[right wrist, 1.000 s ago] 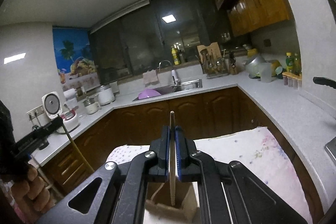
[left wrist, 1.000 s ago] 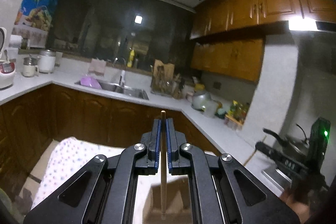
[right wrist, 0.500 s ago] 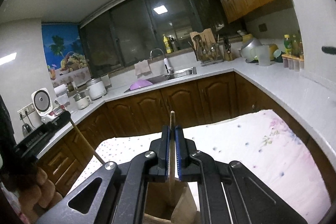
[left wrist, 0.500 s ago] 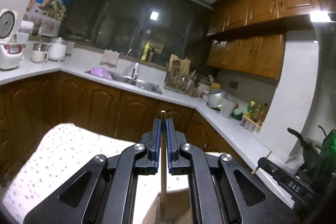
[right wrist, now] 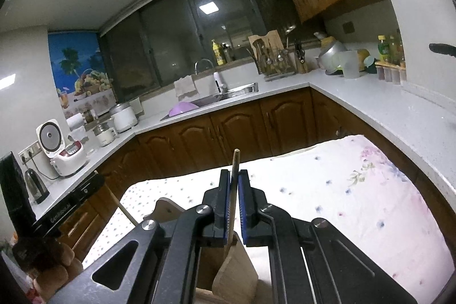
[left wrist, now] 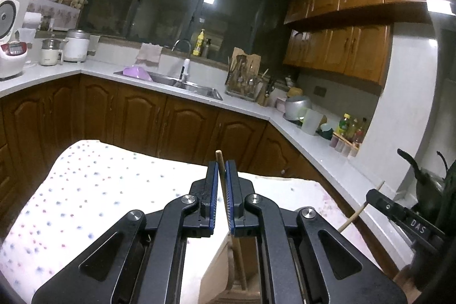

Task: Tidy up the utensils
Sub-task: 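Lower the chopsticks into the holder and open both tools, then move both tools back down to the remaining utensils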

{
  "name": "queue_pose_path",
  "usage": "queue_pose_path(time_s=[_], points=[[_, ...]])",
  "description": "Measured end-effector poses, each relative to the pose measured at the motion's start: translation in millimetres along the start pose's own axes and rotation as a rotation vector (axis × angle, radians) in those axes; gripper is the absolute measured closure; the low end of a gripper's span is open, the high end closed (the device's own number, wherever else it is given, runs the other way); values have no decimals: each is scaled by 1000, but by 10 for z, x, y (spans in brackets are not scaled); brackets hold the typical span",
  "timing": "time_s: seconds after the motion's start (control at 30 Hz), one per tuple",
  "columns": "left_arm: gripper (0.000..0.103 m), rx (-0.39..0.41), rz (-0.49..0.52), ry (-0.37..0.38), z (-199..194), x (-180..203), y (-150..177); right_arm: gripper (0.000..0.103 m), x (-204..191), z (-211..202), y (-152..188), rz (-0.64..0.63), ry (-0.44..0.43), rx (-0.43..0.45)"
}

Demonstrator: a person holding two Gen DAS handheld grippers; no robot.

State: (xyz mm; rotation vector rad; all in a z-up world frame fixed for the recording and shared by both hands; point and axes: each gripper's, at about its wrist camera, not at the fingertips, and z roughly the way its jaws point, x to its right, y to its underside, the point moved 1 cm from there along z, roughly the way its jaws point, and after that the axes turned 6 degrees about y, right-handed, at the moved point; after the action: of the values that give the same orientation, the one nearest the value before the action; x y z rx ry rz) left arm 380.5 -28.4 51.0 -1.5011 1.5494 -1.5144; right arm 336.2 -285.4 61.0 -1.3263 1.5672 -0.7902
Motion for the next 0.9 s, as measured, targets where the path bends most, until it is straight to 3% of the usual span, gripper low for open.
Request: queue_pose_path(time_s=[0.27,0.33,0.37,0.4,0.47,0.5,0.63,0.7,0.8,0.9], points=[[96,-25,9,-6,-2,9,-21,93,-16,40,-15,-2,-5,-40],[82,-40,6,-15,4,-3,-34,90,-9,59,-11,4,-9,-58],[63,-42,4,-20,-3,-16,-38,85,-3,61,-13,7,-10,-62],[48,-37,-6,-31,-31,-32,-38,70,-1,51,-16,11,-17,-63],[47,-28,-11,-31,-80,-51,-46,48,-4,11,-13,13,-19,-56],[44,-32,-12,-35,-96,-61,-45,42,-13,-17,-17,10,-15,-49],[42,-42,-5,-40,-207,-84,-35,32,-18,-96,-19,13,-28,-51],[32,-44,2,-50,-295,-95,-20,21,-18,-154,-12,16,-33,-50],[24,-63,19,-81,-432,-101,25,13,-9,-236,19,15,-47,-51],[23,-110,20,-86,-543,-128,104,6,3,-363,102,18,-61,-67]])
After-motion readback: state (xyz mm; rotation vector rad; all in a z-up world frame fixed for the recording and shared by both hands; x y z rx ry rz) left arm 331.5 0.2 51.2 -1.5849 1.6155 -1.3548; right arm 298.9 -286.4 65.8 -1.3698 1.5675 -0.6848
